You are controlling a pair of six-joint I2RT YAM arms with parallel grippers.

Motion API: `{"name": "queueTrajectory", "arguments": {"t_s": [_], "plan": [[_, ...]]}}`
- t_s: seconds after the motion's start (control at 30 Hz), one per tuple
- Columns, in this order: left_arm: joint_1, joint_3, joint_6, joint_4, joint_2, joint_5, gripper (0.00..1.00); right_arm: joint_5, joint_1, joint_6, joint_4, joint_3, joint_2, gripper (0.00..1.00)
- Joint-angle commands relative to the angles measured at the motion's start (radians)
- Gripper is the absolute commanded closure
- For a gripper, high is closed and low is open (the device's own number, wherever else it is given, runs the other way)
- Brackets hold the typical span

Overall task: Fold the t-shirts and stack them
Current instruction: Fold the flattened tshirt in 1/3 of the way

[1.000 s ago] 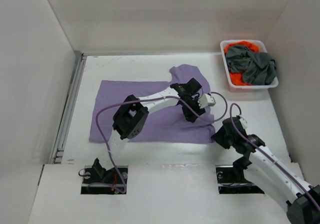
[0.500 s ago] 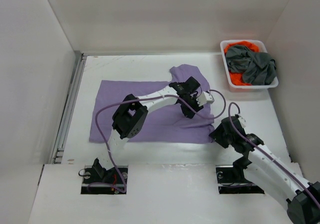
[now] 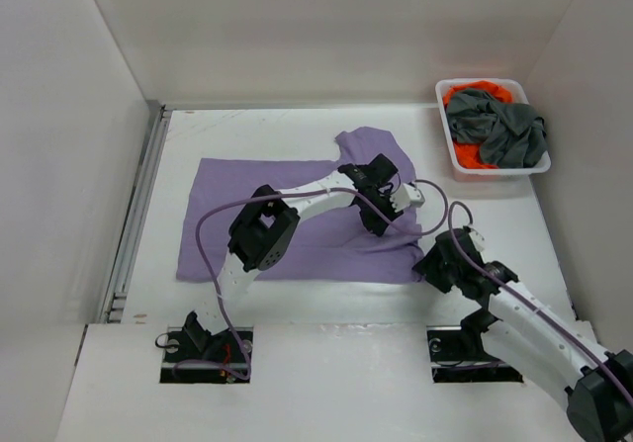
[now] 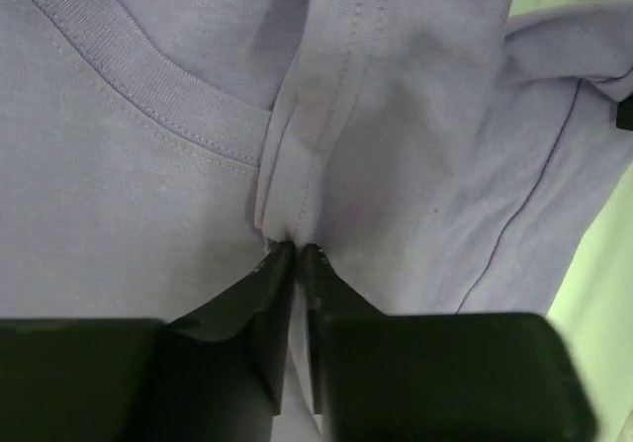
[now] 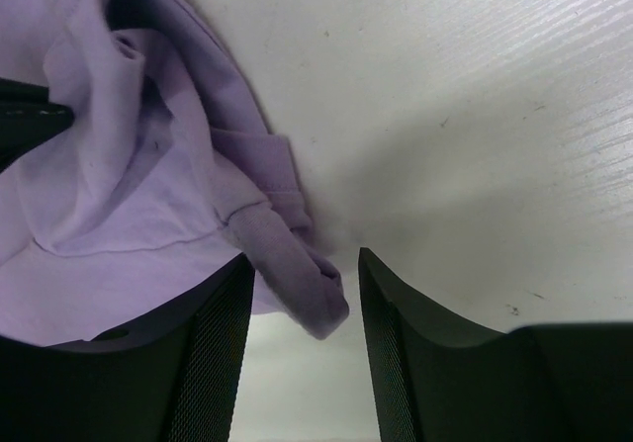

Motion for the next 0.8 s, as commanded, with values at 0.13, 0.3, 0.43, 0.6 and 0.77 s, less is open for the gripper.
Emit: {"name": "queueTrajectory", "arguments": {"t_s": [0.13, 0.3, 0.43, 0.6, 0.77], "plan": [[0.003, 0.010, -0.039, 0.035, -0.077, 0.002, 1.00, -0.010, 0.018, -0.005, 0.064, 0.032, 0.052, 0.51], [0.035, -0.053, -0.074, 0.097, -0.190, -0.058, 1.00, -0.053, 0.033, 0.009, 0.139, 0.013, 0.121, 0.81], [0.055, -0.137, -0.088, 0.159, -0.267, -0.140, 1.00, -0.042, 0.036, 0.016, 0.127, 0.013, 0.105, 0.99], [0.098, -0.225, -0.094, 0.219, -0.306, -0.223, 1.00, -0.050, 0.028, 0.010, 0.126, 0.004, 0.097, 1.00], [0.121, -0.243, -0.089, 0.234, -0.255, -0.240, 0.93, -0.042, 0.034, -0.004, 0.129, 0.021, 0.129, 0.99]]}}
